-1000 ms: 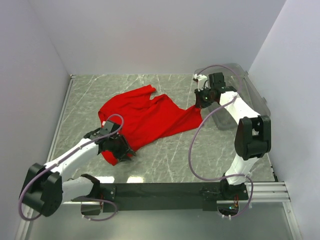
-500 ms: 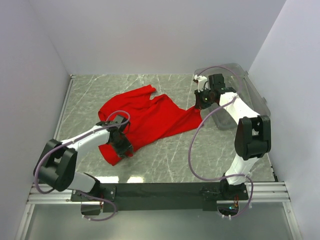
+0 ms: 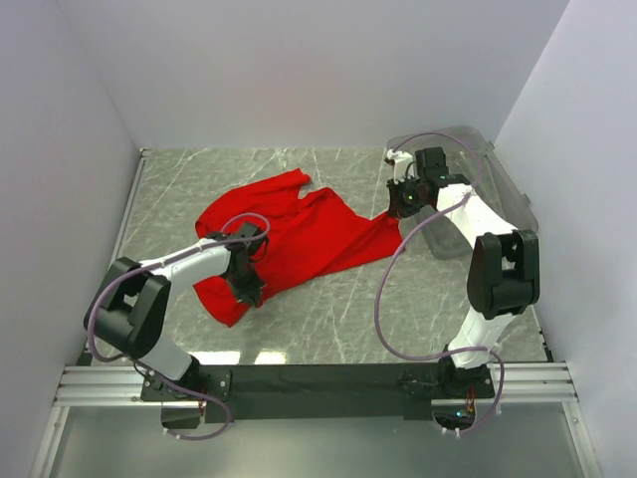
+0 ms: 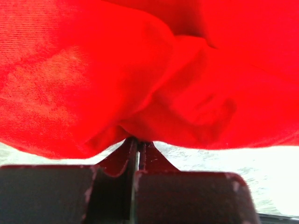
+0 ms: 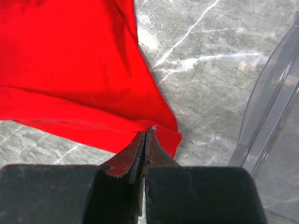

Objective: Fold and stack the t-shirts
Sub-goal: Flatten the tshirt out

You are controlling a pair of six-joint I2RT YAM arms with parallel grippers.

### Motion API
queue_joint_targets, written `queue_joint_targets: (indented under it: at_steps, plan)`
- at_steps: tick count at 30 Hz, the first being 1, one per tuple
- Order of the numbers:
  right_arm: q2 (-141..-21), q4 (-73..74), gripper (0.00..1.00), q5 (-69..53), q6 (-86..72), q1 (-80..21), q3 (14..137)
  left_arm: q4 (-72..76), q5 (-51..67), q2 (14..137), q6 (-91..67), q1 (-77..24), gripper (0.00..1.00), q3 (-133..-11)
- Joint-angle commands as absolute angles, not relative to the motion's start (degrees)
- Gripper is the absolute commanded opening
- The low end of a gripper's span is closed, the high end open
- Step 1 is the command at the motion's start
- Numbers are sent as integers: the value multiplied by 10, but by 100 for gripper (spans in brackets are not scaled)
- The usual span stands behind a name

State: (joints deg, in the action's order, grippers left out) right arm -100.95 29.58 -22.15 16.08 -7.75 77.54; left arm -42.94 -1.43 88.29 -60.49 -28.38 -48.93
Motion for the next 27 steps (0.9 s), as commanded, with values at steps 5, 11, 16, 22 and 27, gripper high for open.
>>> queue_joint_targets:
  at_steps: [5,11,16,22,27]
  plan:
    - [-972,282,0,-226,158,-81,766,-446,-11,799,-505,-306,1,-550]
    - [-975,285,0,-232,153,-81,771,-519,19,743,-415,-290,1,-620]
    - [-974,289,0,-234,150,-81,782,-566,155,748,-371,-261,1,-669]
    - [-954,265,0,-203,145,-80,767,-565,384,656,-404,-261,1,-601]
    - [-919,248,0,-275,170,-80,744,-490,464,569,-469,-248,4,-572]
